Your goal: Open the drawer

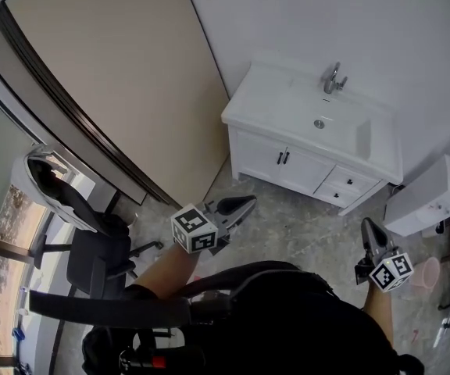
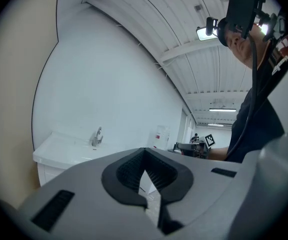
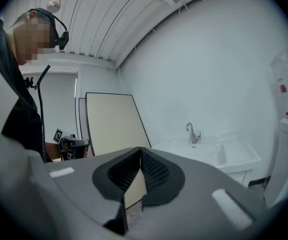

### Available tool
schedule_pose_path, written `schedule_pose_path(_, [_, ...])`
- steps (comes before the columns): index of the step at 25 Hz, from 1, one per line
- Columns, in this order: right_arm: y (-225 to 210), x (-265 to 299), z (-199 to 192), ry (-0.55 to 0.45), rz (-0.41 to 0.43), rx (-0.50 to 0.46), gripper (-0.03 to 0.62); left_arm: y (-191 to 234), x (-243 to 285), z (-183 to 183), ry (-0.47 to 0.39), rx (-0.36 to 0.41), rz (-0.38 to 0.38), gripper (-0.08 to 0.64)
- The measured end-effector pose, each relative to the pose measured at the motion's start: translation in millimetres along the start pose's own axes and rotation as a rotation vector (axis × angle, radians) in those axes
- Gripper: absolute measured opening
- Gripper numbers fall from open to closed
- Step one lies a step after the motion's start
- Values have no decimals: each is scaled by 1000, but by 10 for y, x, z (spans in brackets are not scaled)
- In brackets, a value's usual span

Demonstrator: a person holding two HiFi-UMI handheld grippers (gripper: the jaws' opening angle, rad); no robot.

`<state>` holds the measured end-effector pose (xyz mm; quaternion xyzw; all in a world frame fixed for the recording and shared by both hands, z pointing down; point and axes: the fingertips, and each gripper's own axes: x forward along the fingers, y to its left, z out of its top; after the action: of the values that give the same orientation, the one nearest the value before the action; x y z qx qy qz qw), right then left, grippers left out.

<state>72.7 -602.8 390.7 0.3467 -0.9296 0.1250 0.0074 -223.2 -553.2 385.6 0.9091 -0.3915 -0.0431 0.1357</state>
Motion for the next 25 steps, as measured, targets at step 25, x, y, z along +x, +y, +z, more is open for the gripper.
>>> schedule_pose_path(25, [-2397,1085,-171,108,-9,41,21,891,2327,-529,120,-127,8,-6])
